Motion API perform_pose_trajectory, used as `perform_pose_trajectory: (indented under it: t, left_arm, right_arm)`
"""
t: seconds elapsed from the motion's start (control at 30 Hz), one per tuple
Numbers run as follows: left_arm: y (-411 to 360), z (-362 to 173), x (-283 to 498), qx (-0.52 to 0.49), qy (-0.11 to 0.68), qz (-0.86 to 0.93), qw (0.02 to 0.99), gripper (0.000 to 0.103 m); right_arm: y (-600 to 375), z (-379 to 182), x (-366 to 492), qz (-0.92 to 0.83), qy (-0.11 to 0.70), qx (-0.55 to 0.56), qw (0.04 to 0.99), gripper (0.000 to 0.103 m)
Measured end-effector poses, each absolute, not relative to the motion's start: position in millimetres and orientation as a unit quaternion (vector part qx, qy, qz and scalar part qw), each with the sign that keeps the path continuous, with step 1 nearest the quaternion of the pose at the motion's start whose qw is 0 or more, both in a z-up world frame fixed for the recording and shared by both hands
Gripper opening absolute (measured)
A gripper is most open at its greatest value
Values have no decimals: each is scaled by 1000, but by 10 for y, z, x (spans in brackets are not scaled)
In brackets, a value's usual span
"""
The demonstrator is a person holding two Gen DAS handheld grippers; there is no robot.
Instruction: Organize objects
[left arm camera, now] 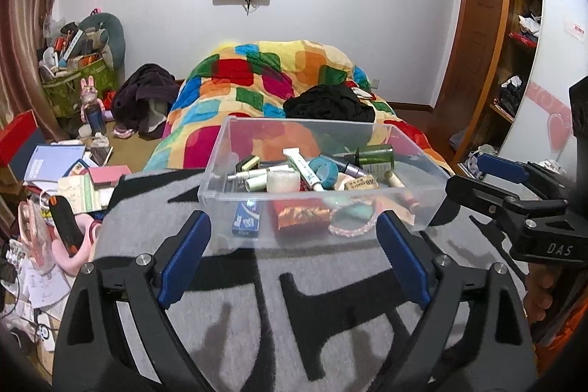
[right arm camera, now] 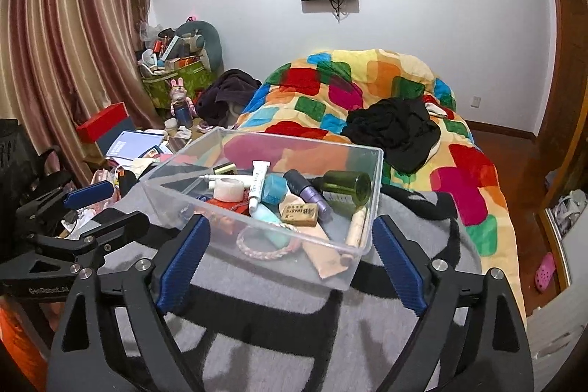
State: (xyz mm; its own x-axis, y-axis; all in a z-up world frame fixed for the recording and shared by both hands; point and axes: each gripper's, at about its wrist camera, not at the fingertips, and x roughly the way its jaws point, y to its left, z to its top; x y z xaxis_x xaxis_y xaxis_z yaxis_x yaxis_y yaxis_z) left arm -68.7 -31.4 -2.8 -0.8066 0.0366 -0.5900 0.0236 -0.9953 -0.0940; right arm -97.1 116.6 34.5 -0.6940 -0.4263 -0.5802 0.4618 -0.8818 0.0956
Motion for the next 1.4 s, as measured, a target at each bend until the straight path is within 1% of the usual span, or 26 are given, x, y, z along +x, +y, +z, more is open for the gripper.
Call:
perform_pose_trajectory:
  t: [0.6, 1.27, 1.4]
  left_arm:
    - [-293, -70, -649, -316, -51, 948, 1, 93]
    - [-293, -73, -649, -317, -53, 947, 2, 93]
    - [-272, -76, -652, -317, -53, 947, 3, 95]
  right_arm:
    - [1179, 229, -979, -915, 18, 325, 237, 91]
    - [1160, 253, -939, -915, 11, 323, 243, 91]
    - [1161, 252, -939, -915, 11, 323, 243, 91]
